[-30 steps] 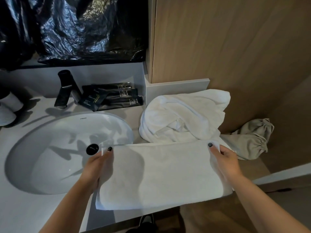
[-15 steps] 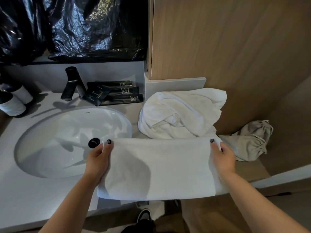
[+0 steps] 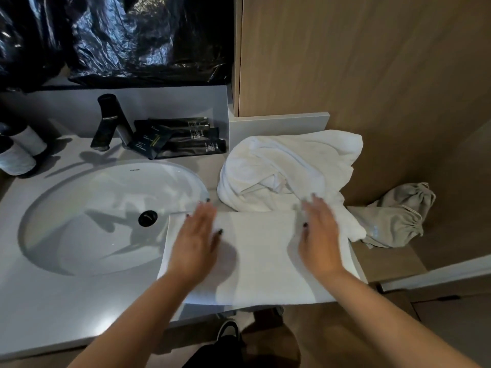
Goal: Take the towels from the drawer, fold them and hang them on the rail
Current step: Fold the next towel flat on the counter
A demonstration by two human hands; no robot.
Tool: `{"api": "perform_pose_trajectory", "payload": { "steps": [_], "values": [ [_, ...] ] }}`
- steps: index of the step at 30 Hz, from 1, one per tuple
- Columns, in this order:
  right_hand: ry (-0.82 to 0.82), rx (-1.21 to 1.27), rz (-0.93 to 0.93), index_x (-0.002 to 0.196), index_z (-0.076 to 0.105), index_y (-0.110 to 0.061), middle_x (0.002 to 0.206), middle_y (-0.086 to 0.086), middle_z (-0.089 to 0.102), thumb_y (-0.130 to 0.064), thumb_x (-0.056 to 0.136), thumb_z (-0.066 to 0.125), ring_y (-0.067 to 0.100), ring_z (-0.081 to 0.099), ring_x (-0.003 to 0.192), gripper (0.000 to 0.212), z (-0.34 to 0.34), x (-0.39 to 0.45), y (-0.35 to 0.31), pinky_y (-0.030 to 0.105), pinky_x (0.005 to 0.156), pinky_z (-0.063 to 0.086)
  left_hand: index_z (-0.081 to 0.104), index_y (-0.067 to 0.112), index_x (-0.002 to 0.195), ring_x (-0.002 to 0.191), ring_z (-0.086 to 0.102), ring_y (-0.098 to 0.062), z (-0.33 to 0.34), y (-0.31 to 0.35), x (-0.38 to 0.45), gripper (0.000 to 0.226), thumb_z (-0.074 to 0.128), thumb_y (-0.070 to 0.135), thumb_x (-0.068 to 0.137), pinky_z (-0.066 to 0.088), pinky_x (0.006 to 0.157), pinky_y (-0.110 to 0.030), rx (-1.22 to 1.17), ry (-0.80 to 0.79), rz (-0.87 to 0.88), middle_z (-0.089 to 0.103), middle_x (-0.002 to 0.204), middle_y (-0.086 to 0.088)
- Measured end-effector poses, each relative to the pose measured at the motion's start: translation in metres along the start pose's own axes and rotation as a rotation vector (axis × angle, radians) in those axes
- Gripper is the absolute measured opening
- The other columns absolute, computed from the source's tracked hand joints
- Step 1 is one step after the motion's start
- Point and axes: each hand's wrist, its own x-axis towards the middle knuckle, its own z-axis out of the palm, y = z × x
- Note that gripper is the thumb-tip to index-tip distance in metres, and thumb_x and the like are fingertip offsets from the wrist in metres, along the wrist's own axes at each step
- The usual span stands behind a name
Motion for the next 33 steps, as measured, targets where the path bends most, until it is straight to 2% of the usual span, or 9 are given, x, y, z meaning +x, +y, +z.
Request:
{"api": "perform_pose_trajectory", "payload": {
  "steps": [3,5,9,12,16,22,26,29,33],
  "values": [
    [-0.348,-0.064,-0.317,0.152,0.030,-0.007,0.162,0.008,0.017,-0.003,0.093,0.047,0.026,0.007,0.151,0.061,0.031,-0.029,-0.029,0.041,0.122,0.007,0.035,0.003,0.150,0.150,0.012,-0.028,0.026,0.015,-0.013,0.056,0.039,0.032,0.103,0.015,0.123,-0.047,0.063,-0.263,0.108,0.019,0.160,-0.010],
    [-0.496,-0.195,-0.317,0.157,0.009,-0.012,0.164,0.002,-0.009,-0.018,0.099,0.033,0.021,-0.015,0.150,0.063,0.054,-0.037,-0.035,0.039,0.122,-0.009,0.022,0.009,0.155,0.151,-0.006,-0.020,0.037,0.009,-0.013,0.059,0.027,0.039,0.105,-0.003,0.124,-0.038,0.142,-0.349,0.076,0.001,0.161,-0.002],
    [-0.536,-0.348,-0.270,0.156,-0.006,-0.016,0.163,-0.001,-0.017,-0.047,0.095,0.000,0.016,-0.020,0.149,0.069,0.065,-0.025,-0.026,0.039,0.120,-0.014,0.006,0.016,0.157,0.151,-0.015,-0.015,0.040,-0.001,-0.001,0.069,0.002,0.051,0.098,-0.010,0.122,-0.035,0.217,-0.409,0.104,-0.004,0.164,0.000],
    [-0.540,-0.352,-0.269,0.156,-0.008,-0.019,0.163,-0.004,-0.016,-0.059,0.096,0.004,0.012,-0.020,0.148,0.073,0.060,-0.017,-0.006,0.040,0.121,-0.011,0.003,0.026,0.158,0.150,-0.018,-0.014,0.038,-0.011,0.002,0.069,0.002,0.059,0.098,-0.010,0.122,-0.037,0.228,-0.425,0.115,-0.008,0.165,0.002],
    [-0.508,-0.393,-0.179,0.155,-0.013,-0.021,0.162,-0.005,-0.020,-0.064,0.096,0.005,0.013,-0.023,0.148,0.076,0.044,-0.019,0.022,0.042,0.119,-0.014,-0.007,0.034,0.157,0.149,-0.024,-0.012,0.031,-0.026,0.001,0.076,0.010,0.072,0.093,-0.005,0.123,-0.042,0.242,-0.406,-0.001,-0.016,0.164,0.003],
    [-0.501,-0.437,0.056,0.152,-0.023,-0.021,0.161,-0.004,-0.025,-0.068,0.091,0.001,0.008,-0.032,0.143,0.081,0.010,-0.019,0.070,0.045,0.121,-0.011,-0.014,0.034,0.155,0.150,-0.020,-0.018,0.017,-0.038,0.007,0.084,0.005,0.079,0.088,-0.002,0.124,-0.044,0.214,-0.454,-0.125,-0.019,0.164,-0.002],
    [-0.506,-0.401,0.138,0.154,-0.018,-0.015,0.162,0.002,-0.021,-0.053,0.099,0.015,0.016,-0.028,0.146,0.075,0.007,-0.015,0.052,0.048,0.120,-0.013,-0.008,0.015,0.157,0.150,-0.021,-0.022,0.013,-0.016,0.004,0.081,0.004,0.063,0.093,-0.004,0.123,-0.048,0.229,-0.438,-0.107,-0.019,0.162,-0.008],
    [-0.410,-0.278,0.047,0.156,-0.003,-0.010,0.164,0.008,-0.007,-0.035,0.100,0.020,0.024,-0.016,0.149,0.066,0.018,-0.034,0.008,0.051,0.121,-0.002,0.015,0.003,0.156,0.151,0.007,-0.029,0.022,0.024,-0.024,0.071,0.018,0.046,0.100,0.011,0.122,-0.048,0.139,-0.359,0.034,0.008,0.163,-0.013],
    [-0.518,-0.265,-0.094,0.157,0.008,-0.011,0.163,0.005,0.001,-0.052,0.099,0.016,0.024,-0.006,0.151,0.071,0.041,-0.079,-0.029,0.050,0.122,-0.001,0.027,0.004,0.153,0.150,0.019,-0.029,0.033,0.044,-0.052,0.066,0.025,0.043,0.099,0.015,0.117,-0.047,0.185,-0.415,0.037,0.021,0.161,-0.013]
  ]
}}
